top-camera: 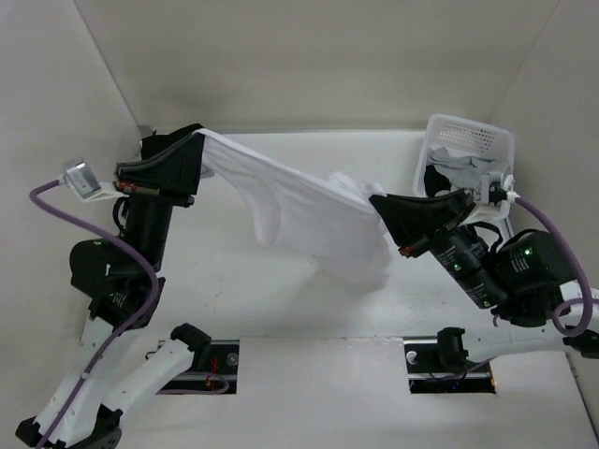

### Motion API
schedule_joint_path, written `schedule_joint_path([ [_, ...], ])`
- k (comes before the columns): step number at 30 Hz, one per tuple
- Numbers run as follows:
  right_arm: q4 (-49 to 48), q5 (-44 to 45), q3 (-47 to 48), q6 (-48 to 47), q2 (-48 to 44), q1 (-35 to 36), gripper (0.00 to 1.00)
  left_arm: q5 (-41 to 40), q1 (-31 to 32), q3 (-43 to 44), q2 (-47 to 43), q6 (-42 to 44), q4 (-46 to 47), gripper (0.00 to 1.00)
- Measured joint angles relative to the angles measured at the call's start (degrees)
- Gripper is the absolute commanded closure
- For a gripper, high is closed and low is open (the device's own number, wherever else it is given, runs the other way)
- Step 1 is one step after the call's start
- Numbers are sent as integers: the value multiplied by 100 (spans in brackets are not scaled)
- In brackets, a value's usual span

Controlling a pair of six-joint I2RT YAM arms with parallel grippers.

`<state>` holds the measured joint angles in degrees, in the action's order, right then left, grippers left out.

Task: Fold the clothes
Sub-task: Flatten the tank top out

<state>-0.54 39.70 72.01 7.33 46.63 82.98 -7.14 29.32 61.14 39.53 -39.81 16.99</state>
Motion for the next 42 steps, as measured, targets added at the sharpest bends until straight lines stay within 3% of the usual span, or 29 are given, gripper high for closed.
schedule_joint_path([
  [5, -264, 841, 317, -922, 494, 925, 96, -151, -22, 332, -74, 267, -144, 95],
  [8, -472, 986, 365, -1292, 737, 791, 96, -337, -170, 334, 57, 455, -216, 95],
  [10, -520, 872, 350, -1255, 896, 59, 97, -442, -374, 348, 339, 538, -192, 95],
  [13, -417, 76, 232, -647, 1246, -1652, 99, -520, -682, 382, 1185, 564, 26, 95],
  [16, -413, -1294, 188, 317, 2026, -3587, 100, -601, -962, 588, 2601, 562, 254, 97],
  [18, -472, -1976, 269, 839, 2837, -4511, 100, -623, -1130, 940, 3670, 562, 284, 98],
  [22, -179, -2673, 439, 1416, 4317, -5228, 100, -557, -1355, 1202, 5101, 514, -164, 98],
  [27, 286, -2767, 378, 1325, 4061, -4745, 99, -498, -1305, 979, 4542, 511, -444, 98],
  [36, -337, -1523, 306, 195, 780, -2291, 97, -457, -597, 1189, 1172, 708, 50, 98],
  [42, -595, -525, 446, -662, 525, -752, 97, -455, 59, 1475, 446, 1106, -50, 99],
])
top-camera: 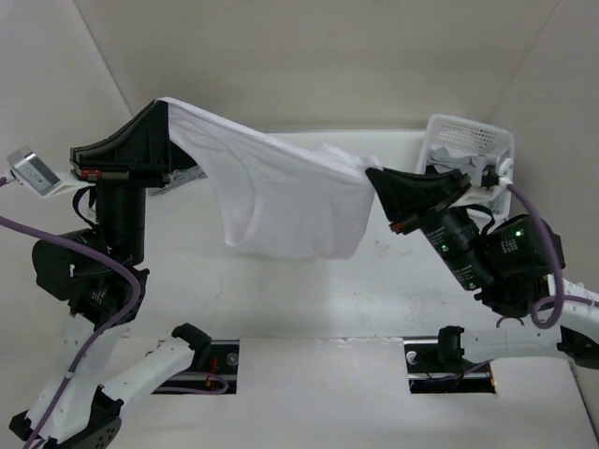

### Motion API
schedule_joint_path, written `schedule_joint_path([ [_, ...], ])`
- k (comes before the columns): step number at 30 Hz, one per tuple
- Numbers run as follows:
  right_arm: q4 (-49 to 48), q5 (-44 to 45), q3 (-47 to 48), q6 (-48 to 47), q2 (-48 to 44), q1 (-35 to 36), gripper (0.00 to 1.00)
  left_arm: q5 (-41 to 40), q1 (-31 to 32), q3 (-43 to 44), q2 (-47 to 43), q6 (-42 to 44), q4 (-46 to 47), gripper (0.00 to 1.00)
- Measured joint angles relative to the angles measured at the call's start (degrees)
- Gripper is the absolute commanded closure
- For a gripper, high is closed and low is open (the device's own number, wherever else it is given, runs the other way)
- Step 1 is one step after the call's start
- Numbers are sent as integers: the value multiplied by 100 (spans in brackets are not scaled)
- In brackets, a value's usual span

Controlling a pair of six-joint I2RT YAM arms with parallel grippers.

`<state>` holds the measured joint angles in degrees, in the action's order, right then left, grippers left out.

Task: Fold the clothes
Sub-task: Flatten the tank top out

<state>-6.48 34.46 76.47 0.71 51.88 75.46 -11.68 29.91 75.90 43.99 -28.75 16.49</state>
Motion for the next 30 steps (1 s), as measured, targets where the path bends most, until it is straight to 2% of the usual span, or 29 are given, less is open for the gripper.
schedule_joint_path([
  [5, -9, 780, 0, -833, 317, 752, 96, -468, 251, 4, 83, 439, -240, 98],
  [8, -55, 920, 0, -1038, 435, 529, 96, -688, 258, -15, 262, 643, -232, 98],
  [12, -136, 590, -146, -732, 627, -610, 95, -828, 11, -411, 754, 708, 111, 98],
  [16, -396, -610, -750, 210, 1193, -2398, 93, -835, -577, -1021, 2006, 529, 466, 98],
  [19, -560, -1679, -673, 1034, 2511, -3724, 94, -782, -1088, -964, 3501, 264, 461, 98],
  [20, -514, -1980, -407, 1294, 3169, -4085, 91, -772, -1233, -793, 4087, 190, 352, 98],
  [22, -251, -2391, 271, 1703, 4406, -4590, 75, -763, -1425, -216, 5195, 85, 20, 97],
  [24, 175, -2546, 914, 1998, 5324, -4907, 55, -763, -1537, 678, 6216, 63, -448, 85],
  [25, 400, -2546, 1102, 2107, 5582, -5023, 47, -763, -1572, 1141, 6618, 61, -662, 74],
  [27, 789, -2476, 1137, 2256, 5641, -5139, 39, -767, -1598, 1799, 7090, 111, -907, 48],
  [29, 848, -2393, 1003, 2293, 5368, -5123, 38, -780, -1589, 2070, 7163, 153, -1001, 41],
  [30, 802, -2347, 811, 2310, 5117, -5075, 46, -800, -1576, 2085, 7086, 160, -988, 41],
])
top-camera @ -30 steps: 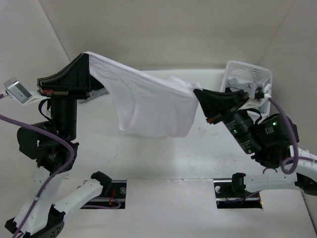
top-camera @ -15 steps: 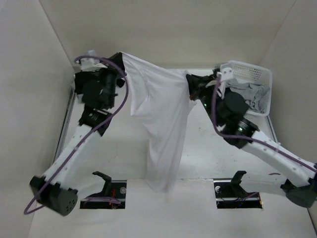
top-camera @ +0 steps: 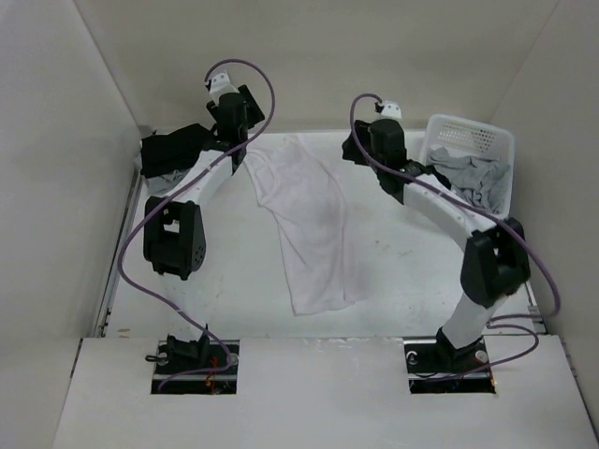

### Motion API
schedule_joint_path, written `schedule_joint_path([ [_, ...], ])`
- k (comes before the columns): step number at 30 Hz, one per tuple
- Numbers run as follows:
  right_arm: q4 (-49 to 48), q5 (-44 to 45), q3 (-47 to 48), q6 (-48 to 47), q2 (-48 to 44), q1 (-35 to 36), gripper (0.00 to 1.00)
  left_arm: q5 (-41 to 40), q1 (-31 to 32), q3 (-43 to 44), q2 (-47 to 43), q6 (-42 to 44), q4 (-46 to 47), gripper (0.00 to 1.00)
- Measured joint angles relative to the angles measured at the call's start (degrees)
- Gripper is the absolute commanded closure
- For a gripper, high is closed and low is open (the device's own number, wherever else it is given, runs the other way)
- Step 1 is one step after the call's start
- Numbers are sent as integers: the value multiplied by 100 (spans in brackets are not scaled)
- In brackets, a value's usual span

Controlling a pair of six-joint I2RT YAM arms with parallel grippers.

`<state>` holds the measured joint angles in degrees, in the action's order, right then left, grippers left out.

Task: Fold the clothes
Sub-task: Flatten the tank top out

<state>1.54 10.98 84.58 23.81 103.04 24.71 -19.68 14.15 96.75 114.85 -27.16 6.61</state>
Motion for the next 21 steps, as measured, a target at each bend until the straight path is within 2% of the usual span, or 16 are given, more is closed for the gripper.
schedule_joint_path([
  [1, -83, 52, -339, 20, -374, 83, 58, -7, 17, -42, -120, -2, 31, 41],
  [3, -264, 153, -1130, 103, -1196, 323, 93, -37, 85, -546, -599, -74, 260, 47],
  [4, -345, 199, -1558, 179, -1606, 492, 99, -68, 146, -977, -935, -146, 372, 50],
  [5, -402, 232, -1921, 264, -1934, 662, 100, -105, 245, -1515, -1340, -232, 492, 53],
  [7, -474, 315, -2719, 522, -2503, 1097, 96, -186, 564, -2559, -2055, -382, 763, 61],
  [11, -225, 566, -4371, 988, -3314, 2153, 75, -236, 1644, -4299, -2830, -562, 1073, 75],
  [13, 258, 658, -4968, 1233, -3676, 2717, 61, -168, 2063, -4872, -2861, -629, 931, 74],
  [16, 1016, 835, -5327, 1617, -4140, 3434, 47, 9, 2297, -5565, -2846, -846, 520, 65],
  [18, 1349, 990, -5329, 1849, -4306, 3786, 44, 197, 2295, -5847, -2739, -1056, 382, 64],
  [21, 1661, 1187, -5316, 2131, -4312, 4046, 44, 446, 2247, -5984, -2457, -1357, 527, 66],
])
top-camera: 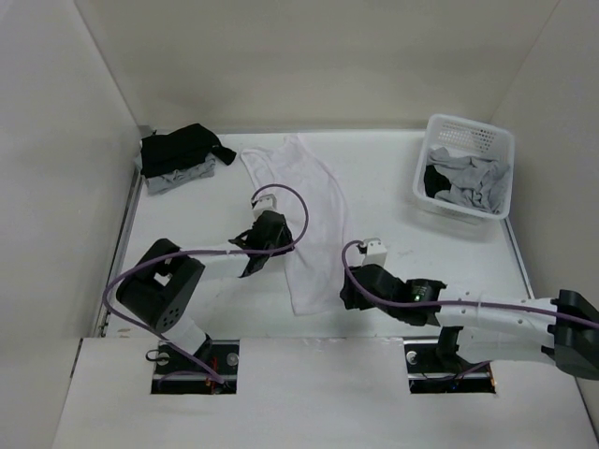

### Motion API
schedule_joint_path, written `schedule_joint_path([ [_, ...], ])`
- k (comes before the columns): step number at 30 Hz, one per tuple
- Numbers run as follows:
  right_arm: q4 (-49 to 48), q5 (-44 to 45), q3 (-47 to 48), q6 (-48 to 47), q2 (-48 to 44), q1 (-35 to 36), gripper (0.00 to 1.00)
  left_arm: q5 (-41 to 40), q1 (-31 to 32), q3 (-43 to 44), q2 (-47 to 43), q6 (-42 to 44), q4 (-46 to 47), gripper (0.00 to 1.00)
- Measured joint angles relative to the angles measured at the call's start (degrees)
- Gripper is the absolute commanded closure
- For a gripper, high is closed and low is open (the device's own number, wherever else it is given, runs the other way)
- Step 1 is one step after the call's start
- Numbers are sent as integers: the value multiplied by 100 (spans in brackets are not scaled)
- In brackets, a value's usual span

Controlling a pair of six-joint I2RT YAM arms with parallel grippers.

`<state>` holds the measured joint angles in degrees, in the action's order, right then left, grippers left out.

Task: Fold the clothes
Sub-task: Flatten the tank top out

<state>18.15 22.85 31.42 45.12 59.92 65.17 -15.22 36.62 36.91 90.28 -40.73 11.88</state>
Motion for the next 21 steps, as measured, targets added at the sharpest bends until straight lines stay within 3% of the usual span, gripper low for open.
schedule_joint_path([
  [7, 81, 232, 0, 212, 841, -24, 63, 459, -28, -2, 297, -472, 555, 89],
  [10, 11, 299, 0, 223, 997, -136, 79, 535, -59, -9, 317, -538, 577, 95],
  [15, -227, 435, -4, 229, 935, -431, 96, 544, -216, -90, 254, -577, 595, 100],
  [21, -319, 420, -332, 306, 31, -745, 99, 514, -841, -367, -251, -540, 389, 100],
])
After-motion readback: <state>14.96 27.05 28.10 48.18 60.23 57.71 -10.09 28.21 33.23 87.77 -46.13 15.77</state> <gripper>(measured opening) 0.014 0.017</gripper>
